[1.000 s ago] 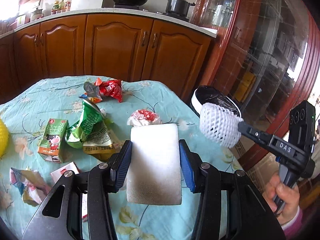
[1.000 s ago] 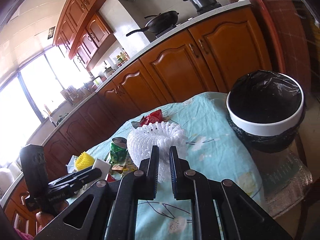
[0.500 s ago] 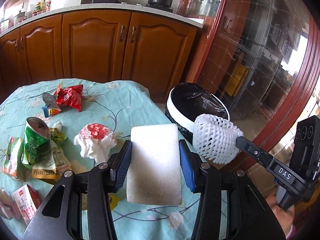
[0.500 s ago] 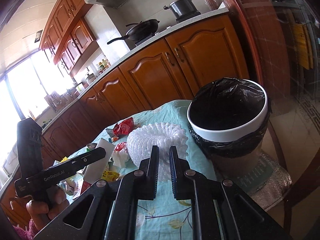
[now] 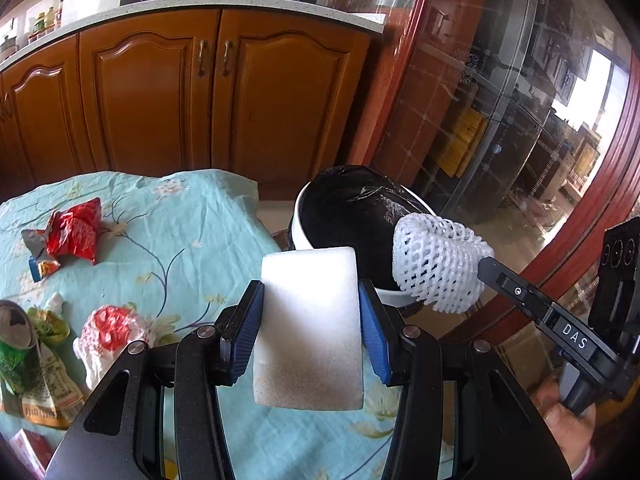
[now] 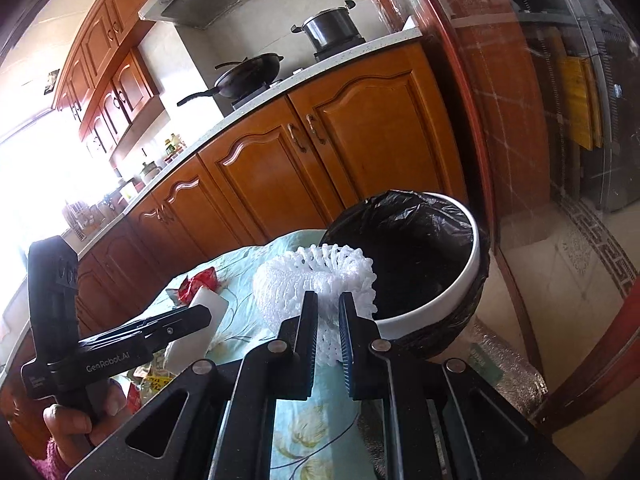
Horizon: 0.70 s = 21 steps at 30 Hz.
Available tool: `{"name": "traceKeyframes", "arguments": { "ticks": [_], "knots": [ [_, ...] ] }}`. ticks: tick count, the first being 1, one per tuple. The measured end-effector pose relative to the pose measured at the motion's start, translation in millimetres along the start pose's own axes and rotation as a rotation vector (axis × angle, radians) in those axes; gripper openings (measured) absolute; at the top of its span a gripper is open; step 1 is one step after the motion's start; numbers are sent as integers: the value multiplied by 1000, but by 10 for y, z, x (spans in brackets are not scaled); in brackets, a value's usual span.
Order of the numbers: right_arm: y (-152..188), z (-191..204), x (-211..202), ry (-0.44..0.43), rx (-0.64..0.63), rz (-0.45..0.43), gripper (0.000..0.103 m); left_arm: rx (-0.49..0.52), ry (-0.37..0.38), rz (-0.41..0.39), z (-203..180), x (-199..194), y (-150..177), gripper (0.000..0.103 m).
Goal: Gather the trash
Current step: 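Carry the sponge block and foam net over the black-lined trash bin with both tools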
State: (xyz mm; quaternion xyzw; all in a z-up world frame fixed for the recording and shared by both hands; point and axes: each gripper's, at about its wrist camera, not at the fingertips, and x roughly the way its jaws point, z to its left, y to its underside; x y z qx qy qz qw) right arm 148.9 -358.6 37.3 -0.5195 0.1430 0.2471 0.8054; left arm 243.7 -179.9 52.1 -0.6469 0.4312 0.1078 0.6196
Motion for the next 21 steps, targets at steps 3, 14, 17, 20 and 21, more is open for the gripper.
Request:
{"name": "traceKeyframes", "arguments": {
  "ticks": [3, 14, 17, 20, 21],
  "knots": [
    [-104, -111, 66, 29, 0, 8, 10, 9, 13, 20, -87, 175, -152, 46],
    [-474, -470, 469, 118, -37, 83, 11, 39, 12, 102, -346, 860, -581, 47],
    [-521, -537, 558, 127, -42, 100, 11, 50, 4, 116, -374, 979, -621, 48],
    [-553, -595, 626, 131, -43, 116, 11, 46, 9, 137, -371, 1078, -627, 49],
    [-553, -613, 641, 133, -43, 119, 12, 45, 9, 144, -375, 1120, -634, 50]
  ]
}}
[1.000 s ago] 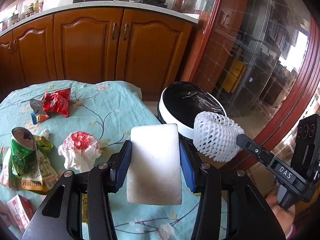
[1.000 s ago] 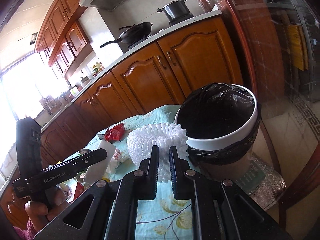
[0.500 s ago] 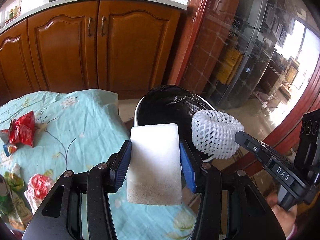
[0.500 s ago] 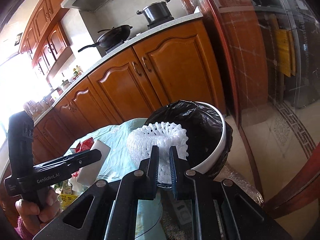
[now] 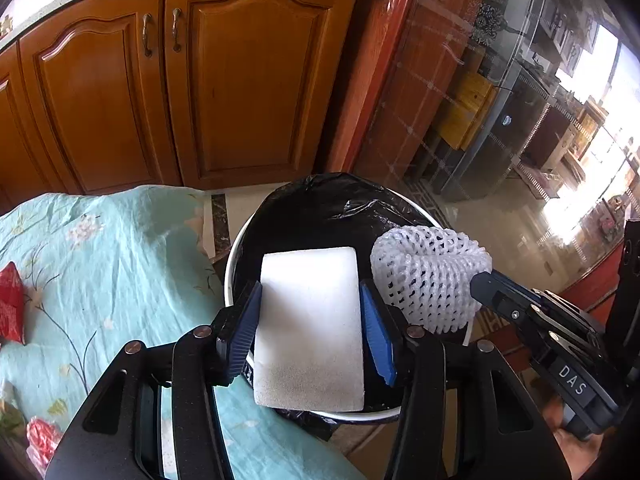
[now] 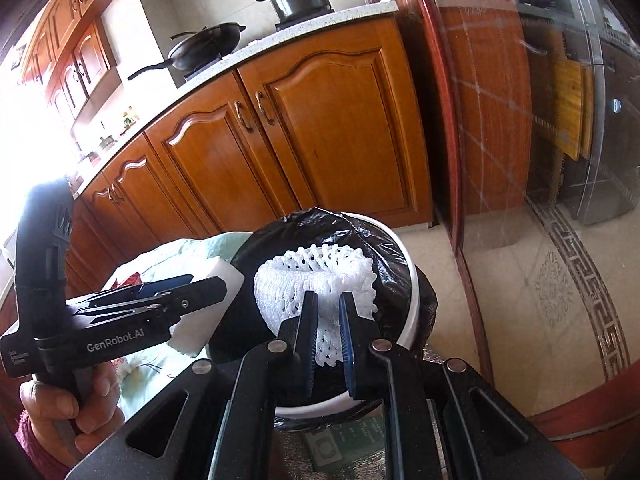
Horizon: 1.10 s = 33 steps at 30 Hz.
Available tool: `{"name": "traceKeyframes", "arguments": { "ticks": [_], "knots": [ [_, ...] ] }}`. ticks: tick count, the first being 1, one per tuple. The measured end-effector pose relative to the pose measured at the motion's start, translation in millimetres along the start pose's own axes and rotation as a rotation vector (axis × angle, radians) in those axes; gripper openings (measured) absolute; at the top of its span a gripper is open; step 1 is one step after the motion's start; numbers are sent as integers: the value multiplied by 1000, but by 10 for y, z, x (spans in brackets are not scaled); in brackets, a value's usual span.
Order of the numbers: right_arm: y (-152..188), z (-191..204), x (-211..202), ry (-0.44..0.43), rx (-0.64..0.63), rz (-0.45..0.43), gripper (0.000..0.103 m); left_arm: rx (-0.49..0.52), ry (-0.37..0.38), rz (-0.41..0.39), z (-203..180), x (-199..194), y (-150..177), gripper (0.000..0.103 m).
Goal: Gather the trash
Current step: 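Carry the sponge block and foam net over the black-lined trash bin with both tools, then open the left tool to drop the sponge while the right tool drops the foam net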
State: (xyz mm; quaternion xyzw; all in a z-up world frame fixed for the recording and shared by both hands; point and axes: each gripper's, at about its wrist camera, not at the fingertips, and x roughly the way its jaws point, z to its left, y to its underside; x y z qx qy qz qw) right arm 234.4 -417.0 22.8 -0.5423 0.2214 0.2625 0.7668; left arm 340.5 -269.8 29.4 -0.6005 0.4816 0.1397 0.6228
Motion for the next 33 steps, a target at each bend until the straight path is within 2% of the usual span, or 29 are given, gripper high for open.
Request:
{"name": "traceKeyframes", "arguments": {
  "ticks": [3, 4, 5, 8, 11, 18, 23, 25, 33],
  "knots": [
    [-8, -27, 58, -6, 14, 16, 16, -5, 5, 18, 5, 69, 7, 52],
    [-6, -47, 75, -13, 22, 21, 20, -9, 6, 22, 13, 93, 4, 52],
    [-3, -68, 90, -21, 32, 26, 27, -14, 8, 27, 10, 113, -7, 56],
    [11, -111, 113, -30, 51, 26, 35, -35, 18, 22, 33, 123, -8, 66],
    [22, -123, 94, -38, 62, 15, 38, -42, 17, 7, 58, 62, 20, 66],
    [78, -71, -79, -51, 76, -24, 40, -73, 2, -54, 236, -313, 222, 66],
    [215, 77, -182, -91, 84, -38, 57, -124, -12, -85, 446, -596, 482, 66],
    [284, 167, -210, -111, 84, -36, 60, -143, -25, -99, 540, -717, 606, 66],
    [517, 633, -222, -186, 57, -7, 63, -218, -97, -149, 920, -1184, 1055, 66]
  ]
}}
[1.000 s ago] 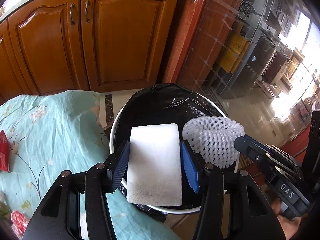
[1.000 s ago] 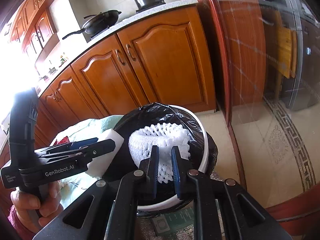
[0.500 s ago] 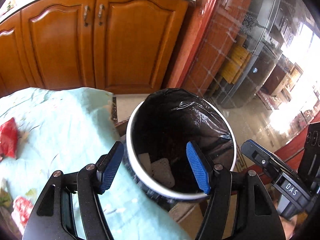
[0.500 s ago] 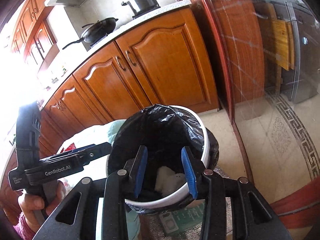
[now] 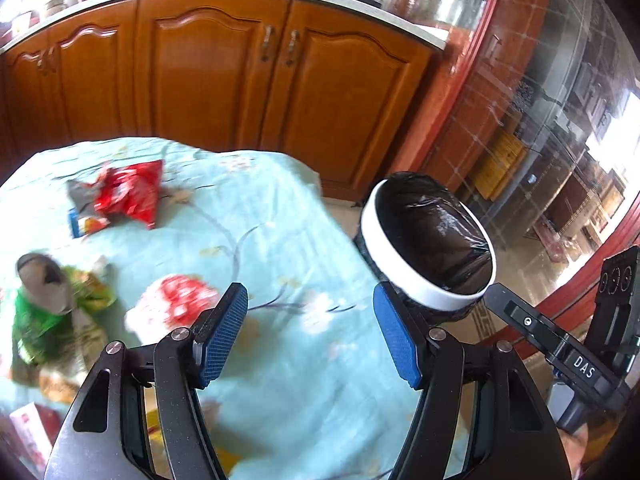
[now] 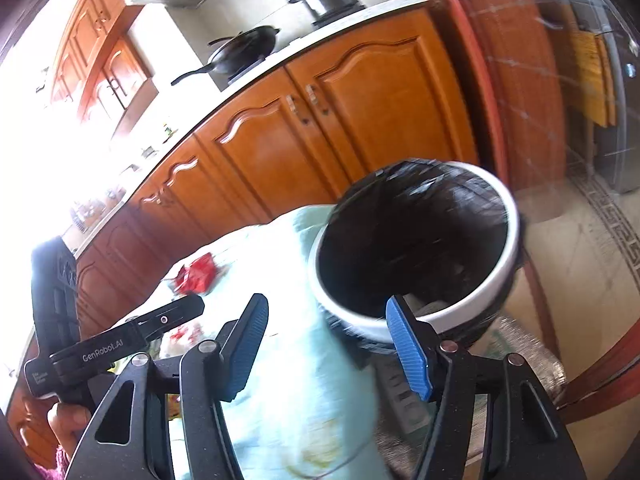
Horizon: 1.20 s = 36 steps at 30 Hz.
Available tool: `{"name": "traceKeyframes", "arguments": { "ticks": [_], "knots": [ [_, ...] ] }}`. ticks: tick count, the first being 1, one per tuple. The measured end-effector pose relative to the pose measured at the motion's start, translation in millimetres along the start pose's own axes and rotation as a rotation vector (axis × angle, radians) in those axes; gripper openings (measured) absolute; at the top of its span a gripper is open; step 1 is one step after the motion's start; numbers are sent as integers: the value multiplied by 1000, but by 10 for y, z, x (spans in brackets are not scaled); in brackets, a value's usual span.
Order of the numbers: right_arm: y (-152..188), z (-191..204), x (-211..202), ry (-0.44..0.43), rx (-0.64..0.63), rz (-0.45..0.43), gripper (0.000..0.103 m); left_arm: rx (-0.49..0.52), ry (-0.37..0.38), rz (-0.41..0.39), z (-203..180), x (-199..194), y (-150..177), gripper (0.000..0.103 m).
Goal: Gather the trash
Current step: 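Grasp the green can with the left tool while the right tool grasps the red-white plastic bag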
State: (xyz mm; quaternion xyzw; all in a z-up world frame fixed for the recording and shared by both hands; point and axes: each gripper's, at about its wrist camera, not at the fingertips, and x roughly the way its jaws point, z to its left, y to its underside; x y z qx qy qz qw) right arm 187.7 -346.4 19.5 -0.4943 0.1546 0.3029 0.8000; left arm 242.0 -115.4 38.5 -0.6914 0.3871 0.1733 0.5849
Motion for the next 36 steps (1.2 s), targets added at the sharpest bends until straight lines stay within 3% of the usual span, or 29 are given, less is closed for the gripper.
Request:
{"name": "traceKeyframes", "arguments": {
  "ticks": [21, 29, 36],
  "knots": [
    [478, 1182, 585, -141, -118, 121, 65, -150, -166, -103, 1233, -832, 386, 67],
    [554, 1394, 822, -149, -150, 165, 65, -157, -210, -66, 1503, -835, 442, 67],
    [594, 1498, 1025, -147, -153, 199, 65, -91, -227, -12, 1498, -693, 428, 67]
  ]
}}
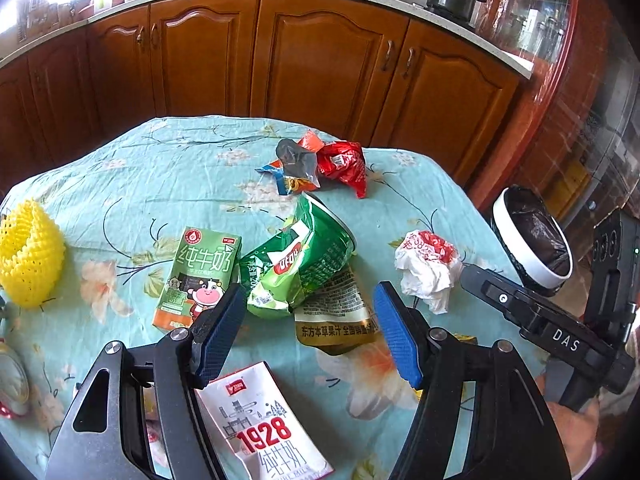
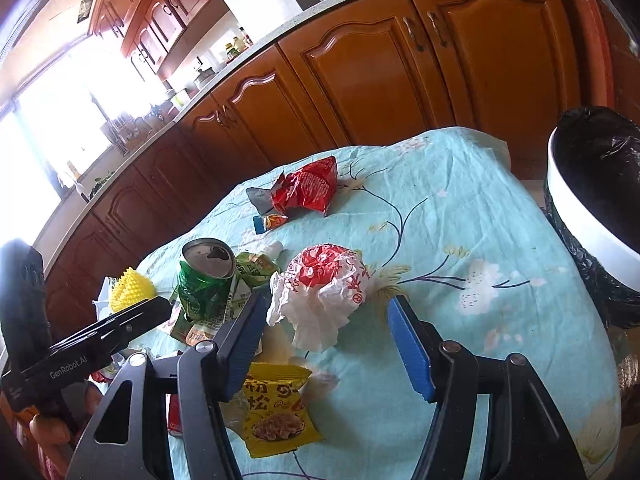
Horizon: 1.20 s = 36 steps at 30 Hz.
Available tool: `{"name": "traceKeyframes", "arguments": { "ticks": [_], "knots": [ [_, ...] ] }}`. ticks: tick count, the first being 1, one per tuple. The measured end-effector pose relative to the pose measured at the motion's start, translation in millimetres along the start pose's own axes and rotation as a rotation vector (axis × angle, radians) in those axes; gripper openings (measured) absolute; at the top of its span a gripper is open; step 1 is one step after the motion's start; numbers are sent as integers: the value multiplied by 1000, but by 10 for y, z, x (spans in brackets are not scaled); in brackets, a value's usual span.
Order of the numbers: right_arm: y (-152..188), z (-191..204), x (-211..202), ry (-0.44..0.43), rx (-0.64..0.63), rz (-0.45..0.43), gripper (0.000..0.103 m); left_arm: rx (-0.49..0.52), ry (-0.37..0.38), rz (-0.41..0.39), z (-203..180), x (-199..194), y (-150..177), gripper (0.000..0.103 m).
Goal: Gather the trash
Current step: 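Grasp the green can with the left tool while the right tool grasps the red-white plastic bag, then carry the green can and red-white bag over the trash bin with both tools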
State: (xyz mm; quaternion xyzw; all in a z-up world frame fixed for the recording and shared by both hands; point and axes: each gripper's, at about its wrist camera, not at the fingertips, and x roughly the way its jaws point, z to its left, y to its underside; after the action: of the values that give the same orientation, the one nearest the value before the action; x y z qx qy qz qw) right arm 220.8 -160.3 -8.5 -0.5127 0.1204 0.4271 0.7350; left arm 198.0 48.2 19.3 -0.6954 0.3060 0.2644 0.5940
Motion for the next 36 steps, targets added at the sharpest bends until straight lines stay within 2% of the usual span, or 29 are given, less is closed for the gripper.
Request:
{"name": "traceKeyframes", "arguments": {
  "ticks": [4, 11, 13, 14, 16, 18, 19, 20, 21, 22, 27, 36],
  "knots": [
    [-9, 27, 125, 1, -3, 18, 68, 37, -21, 15, -31, 103, -12, 67],
    [-40, -5, 282, -3, 15, 43, 68, 39, -31, 44, 57, 299, -52, 66],
    [-49, -18, 318, -6, 21, 49, 68, 45, -26, 45, 68, 334, -61, 54],
    [-52, -21, 335, -11, 25, 52, 68, 50, -22, 50, 69, 352, -64, 45],
    [-60, -21, 362, -15, 27, 57, 67, 57, -14, 53, 71, 373, -68, 37],
    [-65, -6, 377, -14, 18, 57, 59, 61, -9, 52, 67, 382, -59, 33],
    [-64, 7, 385, -14, 12, 59, 48, 64, -10, 50, 61, 383, -53, 32],
    [-64, 17, 389, -11, 5, 62, 43, 65, -12, 47, 61, 378, -49, 31],
    [-61, 26, 383, -10, 1, 59, 42, 67, -13, 44, 56, 366, -48, 28],
    [-57, 41, 374, -9, -7, 55, 36, 63, -12, 39, 60, 354, -50, 27],
    [-68, 93, 273, -8, -32, 23, 32, 46, -6, 7, 68, 251, -79, 25],
    [-151, 128, -32, -4, -56, -51, 32, 38, 51, -57, -124, 4, -173, 24]
  ]
}}
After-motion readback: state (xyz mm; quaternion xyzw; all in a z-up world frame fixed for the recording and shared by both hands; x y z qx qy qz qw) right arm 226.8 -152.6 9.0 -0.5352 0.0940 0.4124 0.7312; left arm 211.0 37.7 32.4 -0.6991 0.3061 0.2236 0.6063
